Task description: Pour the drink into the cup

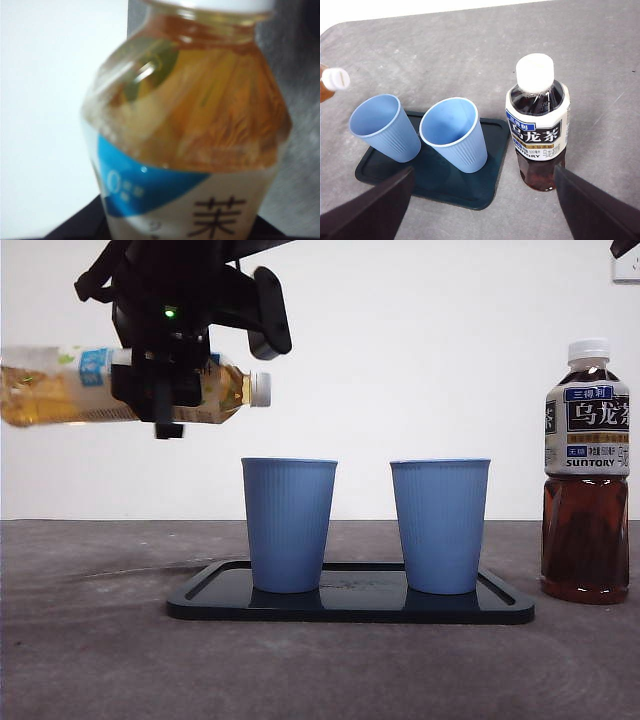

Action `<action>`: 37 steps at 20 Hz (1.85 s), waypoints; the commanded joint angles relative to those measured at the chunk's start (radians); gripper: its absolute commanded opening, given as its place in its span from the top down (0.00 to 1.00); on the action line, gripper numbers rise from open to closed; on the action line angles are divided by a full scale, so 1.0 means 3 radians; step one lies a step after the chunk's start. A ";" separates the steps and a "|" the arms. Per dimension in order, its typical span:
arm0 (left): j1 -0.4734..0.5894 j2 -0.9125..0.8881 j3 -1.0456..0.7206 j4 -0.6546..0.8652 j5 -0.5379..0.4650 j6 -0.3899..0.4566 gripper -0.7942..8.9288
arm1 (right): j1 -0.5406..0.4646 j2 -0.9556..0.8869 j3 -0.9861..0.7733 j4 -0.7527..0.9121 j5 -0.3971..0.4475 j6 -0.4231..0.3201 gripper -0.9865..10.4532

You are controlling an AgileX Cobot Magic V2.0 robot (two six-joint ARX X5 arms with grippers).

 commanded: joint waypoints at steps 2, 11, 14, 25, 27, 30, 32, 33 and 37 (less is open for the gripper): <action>-0.0020 -0.0231 0.0130 -0.0145 0.0328 -0.1044 0.91 | 0.0018 0.0013 0.0055 -0.0027 -0.0011 -0.0100 0.52; 0.0547 -0.1320 -0.0108 -0.0024 0.1456 -0.2295 0.91 | 0.0018 0.0013 0.0055 -0.0134 -0.0118 -0.0107 0.52; 0.0731 -0.1765 -0.0685 0.0567 0.1726 -0.2251 0.91 | 0.0018 0.0013 0.0055 -0.0134 -0.0178 -0.0106 0.52; 0.1188 -0.1452 -0.1574 0.2107 0.2733 -0.2453 0.91 | 0.0018 0.0014 0.0055 -0.0301 -0.0184 -0.0092 0.52; 0.1233 -0.1260 -0.1574 0.2303 0.2733 -0.2453 0.91 | 0.0018 0.0013 0.0055 -0.0351 -0.0183 -0.0092 0.52; 0.1269 -0.1021 -0.1574 0.2491 0.2733 -0.2440 0.91 | 0.0018 0.0013 0.0055 -0.0383 -0.0183 -0.0090 0.52; 0.1269 -0.0888 -0.1577 0.2651 0.2733 -0.2427 0.91 | 0.0018 0.0013 0.0055 -0.0403 -0.0178 -0.0090 0.52; 0.1269 -0.0827 -0.1577 0.2716 0.2733 -0.2429 0.91 | 0.0018 0.0014 0.0055 -0.0407 -0.0174 -0.0090 0.52; 0.1269 -0.0604 -0.1578 0.2878 0.2733 -0.2458 0.91 | 0.0018 0.0013 0.0055 -0.0406 -0.0174 -0.0092 0.52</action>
